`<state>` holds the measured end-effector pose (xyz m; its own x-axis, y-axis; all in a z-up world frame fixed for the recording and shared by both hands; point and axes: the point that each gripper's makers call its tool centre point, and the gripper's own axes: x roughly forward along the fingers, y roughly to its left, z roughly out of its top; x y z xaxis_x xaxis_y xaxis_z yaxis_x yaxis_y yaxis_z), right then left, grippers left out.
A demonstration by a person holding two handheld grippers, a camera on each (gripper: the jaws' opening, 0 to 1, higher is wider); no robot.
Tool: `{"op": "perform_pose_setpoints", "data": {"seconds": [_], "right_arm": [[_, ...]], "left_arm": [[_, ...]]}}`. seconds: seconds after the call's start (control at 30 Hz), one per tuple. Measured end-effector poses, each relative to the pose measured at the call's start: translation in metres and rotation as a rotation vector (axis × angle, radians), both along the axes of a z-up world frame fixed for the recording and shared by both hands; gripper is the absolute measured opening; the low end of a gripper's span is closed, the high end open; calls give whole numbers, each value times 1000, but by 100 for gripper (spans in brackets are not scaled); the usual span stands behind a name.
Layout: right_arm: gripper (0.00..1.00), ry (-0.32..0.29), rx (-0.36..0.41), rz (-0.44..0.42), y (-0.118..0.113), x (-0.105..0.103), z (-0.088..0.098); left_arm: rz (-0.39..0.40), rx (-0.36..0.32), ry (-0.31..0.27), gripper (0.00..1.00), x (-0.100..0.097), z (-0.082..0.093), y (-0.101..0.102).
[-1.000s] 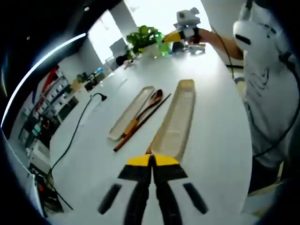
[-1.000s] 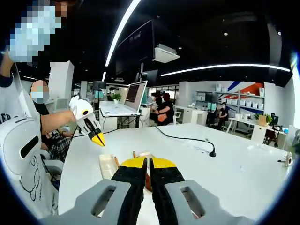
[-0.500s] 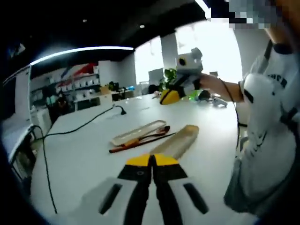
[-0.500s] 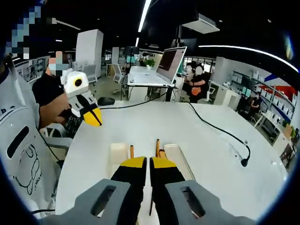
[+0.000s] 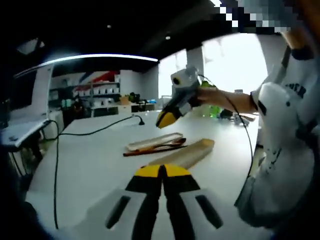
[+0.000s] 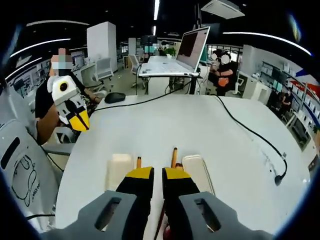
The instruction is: Arrange the utensils inside the cutlery case until each visible utensil rests in its matching compartment.
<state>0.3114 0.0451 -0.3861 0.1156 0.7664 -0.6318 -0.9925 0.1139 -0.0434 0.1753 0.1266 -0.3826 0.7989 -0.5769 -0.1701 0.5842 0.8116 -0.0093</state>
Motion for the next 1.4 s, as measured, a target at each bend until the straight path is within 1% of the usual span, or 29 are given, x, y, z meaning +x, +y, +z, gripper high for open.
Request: {"op": "perform_pose_setpoints", "data": {"seconds": [0.03,0.1,0.2,0.3,0.47,0.57,0.7,0.9,1.0,1.1,1.33,1.4], "right_arm": [[6,-10,-14,5,3,2,-2],[6,-10,-40,15,11,6,-8],[6,-1,-90,24,16,7,-20],[6,11,-110,35,26,8,-28],[6,-10,-150,38,37,17,-39],[6,-17,-173,42,44,20,-45],[8,-12,-192,42,51,23,-56],[8,-44,-232,48,59,29,-60],[10,-44,-248,43,61,34,-64],[14,-46,-265,37,62,37,-68],[14,-26,-296,30,61,42,-79],[14,-4,-301,27,61,42,-81]], "left_arm": [[6,-4,-2,0,-1,0,1],[15,-14,-8,0,-3,0,2],[29,-34,-19,0,-8,0,4],[51,-45,-21,0,-11,-1,8],[68,-66,-20,0,-15,0,14],[74,-45,-13,0,-14,-5,16],[66,-50,-16,0,-14,-5,16],[68,-51,-23,0,-15,-5,19],[83,-19,-32,0,-15,-6,22],[87,-3,-33,0,-16,-6,23],[90,1,-28,0,-17,-10,27],[92,0,-27,0,-18,-11,29]]}}
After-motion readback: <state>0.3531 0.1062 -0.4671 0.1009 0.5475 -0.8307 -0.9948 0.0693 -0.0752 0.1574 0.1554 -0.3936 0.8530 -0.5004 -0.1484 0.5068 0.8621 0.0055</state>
